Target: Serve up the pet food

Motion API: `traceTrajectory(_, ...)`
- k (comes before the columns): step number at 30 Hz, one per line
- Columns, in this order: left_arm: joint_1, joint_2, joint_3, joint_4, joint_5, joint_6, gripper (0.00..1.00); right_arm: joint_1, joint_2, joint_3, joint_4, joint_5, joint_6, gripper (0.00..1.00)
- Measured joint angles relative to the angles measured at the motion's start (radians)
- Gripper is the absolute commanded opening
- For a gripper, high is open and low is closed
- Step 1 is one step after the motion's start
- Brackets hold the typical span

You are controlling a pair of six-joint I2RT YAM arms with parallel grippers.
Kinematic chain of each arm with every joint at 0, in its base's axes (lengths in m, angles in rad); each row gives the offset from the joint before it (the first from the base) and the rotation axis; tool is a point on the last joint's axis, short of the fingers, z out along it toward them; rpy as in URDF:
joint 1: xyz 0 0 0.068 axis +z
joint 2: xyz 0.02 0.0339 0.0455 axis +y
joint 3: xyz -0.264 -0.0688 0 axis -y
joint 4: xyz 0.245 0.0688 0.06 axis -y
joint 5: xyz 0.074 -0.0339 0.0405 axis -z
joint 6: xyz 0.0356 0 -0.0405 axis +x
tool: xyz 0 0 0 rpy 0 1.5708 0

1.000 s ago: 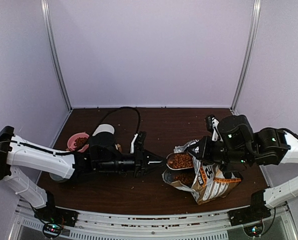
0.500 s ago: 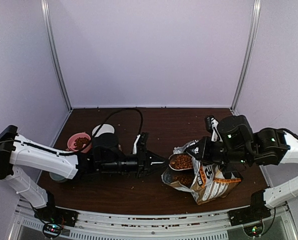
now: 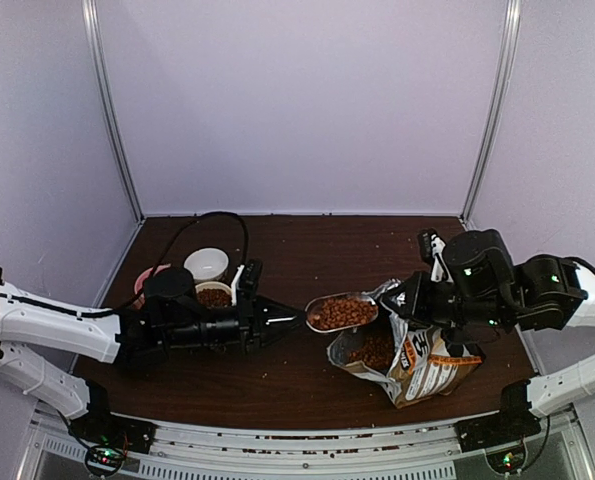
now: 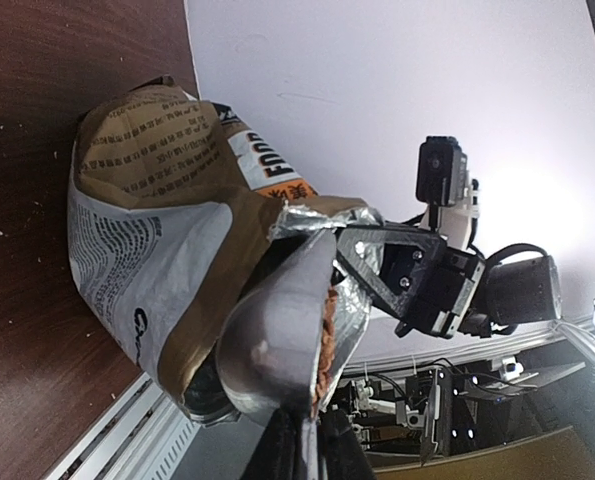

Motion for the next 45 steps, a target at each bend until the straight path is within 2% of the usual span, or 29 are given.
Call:
traceTrajectory(9,0.065,-0.130,-0.055,-0.044,-0.019,-0.002,0.00,-0.002,0.000,0.000,-0.002,0.001,0.010,0.00)
traceTrajectory(16,0.212,-0.285,-0.117,-0.175,-0.025,0.005,0.00,-0.002,0.000,0.000,-0.003,0.001,0.009,0.00)
traceTrajectory(23,0.460,-0.476,-0.185,-0.323,0.003,0.026,0.00,-0.003,0.001,0.000,-0.003,0.000,0.009,0.00)
traceTrajectory(31,0.784,-0.622,-0.281,-0.424,0.127,0.027,0.00,-0.004,0.009,0.000,0.000,-0.001,0.008,0.00)
traceTrajectory(45,1.231,-0.659,-0.330,-0.443,0.346,-0.001,0.00,-0.004,0.009,0.000,-0.001,-0.002,0.008,0.00)
